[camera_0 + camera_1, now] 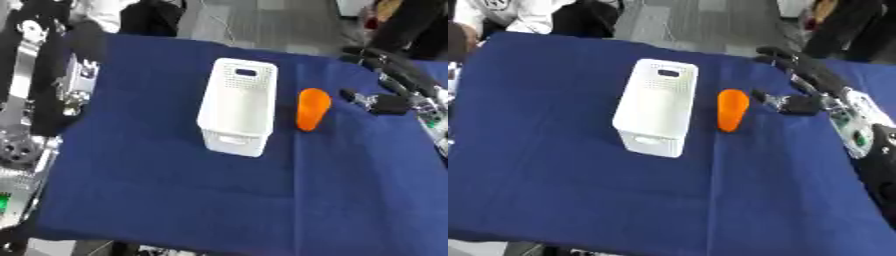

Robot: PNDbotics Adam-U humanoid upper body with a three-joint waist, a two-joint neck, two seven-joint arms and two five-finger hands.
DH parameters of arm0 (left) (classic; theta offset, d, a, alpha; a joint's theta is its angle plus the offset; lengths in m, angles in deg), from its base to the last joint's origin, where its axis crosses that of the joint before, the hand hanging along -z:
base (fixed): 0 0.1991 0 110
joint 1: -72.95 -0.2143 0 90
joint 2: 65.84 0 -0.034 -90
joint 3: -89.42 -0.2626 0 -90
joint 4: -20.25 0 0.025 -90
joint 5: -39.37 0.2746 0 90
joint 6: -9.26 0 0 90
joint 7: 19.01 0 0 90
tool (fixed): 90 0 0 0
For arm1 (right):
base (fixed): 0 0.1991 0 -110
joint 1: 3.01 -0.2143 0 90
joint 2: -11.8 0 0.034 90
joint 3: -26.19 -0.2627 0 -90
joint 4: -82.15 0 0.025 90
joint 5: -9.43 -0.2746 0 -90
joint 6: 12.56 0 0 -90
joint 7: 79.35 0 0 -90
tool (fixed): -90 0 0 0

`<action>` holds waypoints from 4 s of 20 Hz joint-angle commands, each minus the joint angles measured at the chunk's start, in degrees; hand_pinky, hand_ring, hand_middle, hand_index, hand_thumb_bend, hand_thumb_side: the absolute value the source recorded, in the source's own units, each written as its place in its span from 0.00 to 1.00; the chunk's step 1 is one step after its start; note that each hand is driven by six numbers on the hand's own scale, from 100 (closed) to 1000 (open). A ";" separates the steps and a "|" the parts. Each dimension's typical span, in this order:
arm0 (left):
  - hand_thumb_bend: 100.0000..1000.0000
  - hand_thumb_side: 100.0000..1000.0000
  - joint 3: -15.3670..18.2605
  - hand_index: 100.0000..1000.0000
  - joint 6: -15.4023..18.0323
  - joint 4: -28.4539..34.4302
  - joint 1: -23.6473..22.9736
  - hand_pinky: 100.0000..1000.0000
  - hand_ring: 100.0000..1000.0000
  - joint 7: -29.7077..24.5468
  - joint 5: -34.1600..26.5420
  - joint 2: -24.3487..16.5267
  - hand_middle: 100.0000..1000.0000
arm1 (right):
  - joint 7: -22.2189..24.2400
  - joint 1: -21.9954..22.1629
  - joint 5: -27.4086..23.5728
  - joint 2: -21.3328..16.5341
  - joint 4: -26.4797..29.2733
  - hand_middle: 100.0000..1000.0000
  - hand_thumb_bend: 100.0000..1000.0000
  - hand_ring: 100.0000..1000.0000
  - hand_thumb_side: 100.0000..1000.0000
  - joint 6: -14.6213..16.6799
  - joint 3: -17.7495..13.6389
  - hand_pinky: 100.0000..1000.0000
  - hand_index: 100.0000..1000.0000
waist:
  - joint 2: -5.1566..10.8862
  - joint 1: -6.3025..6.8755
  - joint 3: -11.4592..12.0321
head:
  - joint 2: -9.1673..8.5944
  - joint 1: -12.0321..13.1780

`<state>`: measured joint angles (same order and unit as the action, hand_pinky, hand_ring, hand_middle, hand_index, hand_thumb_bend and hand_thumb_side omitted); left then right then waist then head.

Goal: Pick up objects on the table and place them in the box.

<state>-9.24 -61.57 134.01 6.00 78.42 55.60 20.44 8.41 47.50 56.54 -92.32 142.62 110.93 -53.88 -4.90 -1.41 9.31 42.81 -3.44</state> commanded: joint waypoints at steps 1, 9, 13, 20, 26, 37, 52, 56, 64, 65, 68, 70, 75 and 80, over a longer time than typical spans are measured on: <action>0.06 0.82 0.13 0.87 0.13 0.83 1.19 1.00 0.88 -0.23 -0.35 -0.10 0.98 | -0.61 -1.27 0.67 -0.55 -0.20 0.96 0.40 0.90 1.00 1.70 -0.11 0.97 0.95 | 0.46 0.02 0.21 | -0.85 0.86; 0.06 0.82 -0.18 0.87 0.18 0.83 1.90 1.00 0.87 -0.70 -0.78 0.55 0.98 | 0.29 -1.96 0.87 1.02 -1.01 0.96 0.40 0.91 1.00 3.00 0.73 0.98 0.96 | -0.01 0.13 0.97 | -1.35 1.42; 0.06 0.82 -0.30 0.87 0.17 0.83 2.14 1.00 0.87 -0.93 -0.96 0.77 0.98 | 0.80 -2.11 0.55 1.42 -0.76 0.96 0.40 0.91 1.00 3.30 1.13 0.98 0.96 | -0.21 0.16 1.17 | -1.35 1.86; 0.06 0.82 -0.35 0.87 0.16 0.83 2.25 1.00 0.87 -1.14 -1.05 0.86 0.98 | 2.01 -2.38 0.11 1.95 -0.41 0.96 0.40 0.90 1.00 3.52 1.81 0.97 0.96 | -0.37 0.25 1.28 | -1.22 2.18; 0.05 0.82 -0.39 0.87 0.14 0.83 2.29 1.00 0.87 -1.24 -1.04 0.83 0.98 | 3.04 -2.15 -1.30 2.23 -0.07 0.96 0.40 0.90 1.00 3.71 2.14 0.96 0.96 | -0.39 0.28 1.28 | -1.02 2.63; 0.05 0.82 -0.49 0.87 0.20 0.83 2.41 1.00 0.87 -1.44 -1.07 0.87 0.97 | 4.62 -2.71 -0.85 3.95 -0.51 0.96 0.39 0.89 1.00 3.67 2.96 0.96 0.96 | -0.37 0.30 1.35 | -1.87 1.75; 0.05 0.82 -0.53 0.87 0.16 0.83 2.27 1.00 0.87 -1.51 -1.04 0.81 0.97 | 4.18 -2.44 2.67 5.54 -1.19 0.96 0.39 0.89 1.00 1.43 3.28 0.95 0.96 | -0.28 0.37 1.25 | -1.73 1.20; 0.05 0.82 -0.57 0.87 0.17 0.83 2.24 1.00 0.87 -1.58 -1.01 0.81 0.98 | 3.87 -2.67 4.09 6.15 -1.77 0.96 0.40 0.89 1.00 0.53 3.37 0.95 0.96 | -0.32 0.42 1.25 | -1.96 0.73; 0.05 0.82 -0.62 0.87 0.17 0.83 2.36 1.00 0.87 -1.58 -1.06 0.87 0.97 | 3.72 -2.88 5.70 5.51 -2.38 0.95 0.40 0.88 1.00 0.87 3.64 0.94 0.95 | -0.39 0.40 1.35 | -2.36 0.50; 0.05 0.82 -0.63 0.87 0.16 0.83 2.38 1.00 0.87 -1.59 -1.06 0.88 0.97 | 3.62 -2.95 5.83 5.39 -2.49 0.95 0.40 0.88 1.00 0.88 3.56 0.95 0.95 | -0.41 0.40 1.36 | -2.37 0.50; 0.05 0.82 -0.68 0.87 0.17 0.83 2.46 1.00 0.87 -1.66 -1.09 0.95 0.97 | 3.01 -3.48 6.50 5.24 -3.54 0.95 0.40 0.88 1.00 0.49 3.02 0.95 0.95 | -0.54 0.43 1.44 | -2.44 0.47; 0.05 0.82 -0.68 0.87 0.18 0.83 2.57 1.00 0.87 -1.66 -1.14 1.09 0.97 | 2.13 -3.95 7.10 5.29 -4.49 0.95 0.40 0.89 1.00 0.29 2.57 0.96 0.95 | -0.65 0.53 1.56 | -2.53 0.46; 0.05 0.82 -0.73 0.87 0.21 0.83 2.85 1.00 0.87 -1.69 -1.25 1.41 0.98 | -0.52 -5.30 8.96 5.48 -7.64 0.96 0.41 0.89 1.00 -0.23 1.42 0.97 0.95 | -0.93 0.77 1.83 | -2.88 0.30; 0.05 0.82 -0.77 0.87 0.22 0.83 3.06 1.00 0.87 -1.76 -1.31 1.58 0.98 | -1.57 -6.13 10.88 5.61 -9.83 0.96 0.40 0.89 1.00 -0.11 0.88 0.97 0.95 | -1.10 0.82 2.00 | -3.07 0.20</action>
<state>-10.10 -61.39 134.01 8.01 76.72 54.60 22.39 7.32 42.92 66.92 -85.39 132.68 110.83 -52.30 -6.62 -0.79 11.21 40.42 -2.52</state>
